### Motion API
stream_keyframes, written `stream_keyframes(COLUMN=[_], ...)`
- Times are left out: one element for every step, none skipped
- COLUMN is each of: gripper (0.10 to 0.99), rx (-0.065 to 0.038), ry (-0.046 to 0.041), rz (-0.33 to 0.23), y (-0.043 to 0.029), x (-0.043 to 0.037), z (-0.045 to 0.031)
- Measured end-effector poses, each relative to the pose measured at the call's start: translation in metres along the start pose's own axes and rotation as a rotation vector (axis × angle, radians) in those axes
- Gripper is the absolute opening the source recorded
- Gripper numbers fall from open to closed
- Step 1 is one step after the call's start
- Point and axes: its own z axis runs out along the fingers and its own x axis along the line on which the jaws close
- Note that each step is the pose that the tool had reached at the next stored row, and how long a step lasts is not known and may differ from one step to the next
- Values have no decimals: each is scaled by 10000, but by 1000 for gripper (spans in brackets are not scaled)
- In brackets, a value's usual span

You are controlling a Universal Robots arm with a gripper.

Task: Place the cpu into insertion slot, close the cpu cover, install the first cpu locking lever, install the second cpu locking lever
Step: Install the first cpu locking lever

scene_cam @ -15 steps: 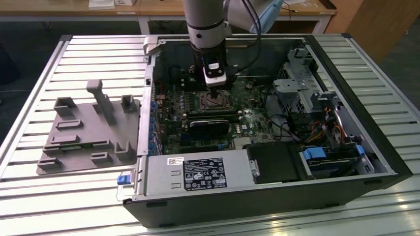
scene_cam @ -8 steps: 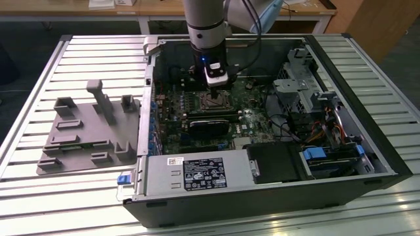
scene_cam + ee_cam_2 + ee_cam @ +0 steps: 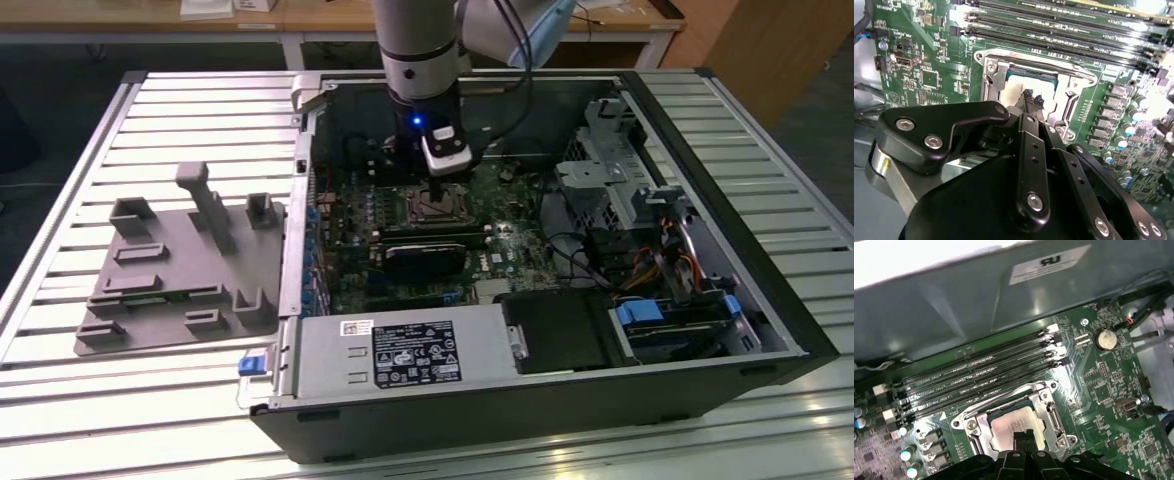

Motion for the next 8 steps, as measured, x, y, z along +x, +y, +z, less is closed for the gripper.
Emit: stream_keyframes(gripper=[102,102,102,102,102,102,102,102], rx=[3,9,13,13,5,-11,-29,-47], ry=[-1,-4,-5,-6,-4,1,6,12], rz=[-116,-229,-351,-484,-614,-751,-875,-995], y=[0,0,0,-1,-1,-1,0,0], x=[0,1,1,1,1,2,1,1], z=[1,2,3,4,5,5,6,6])
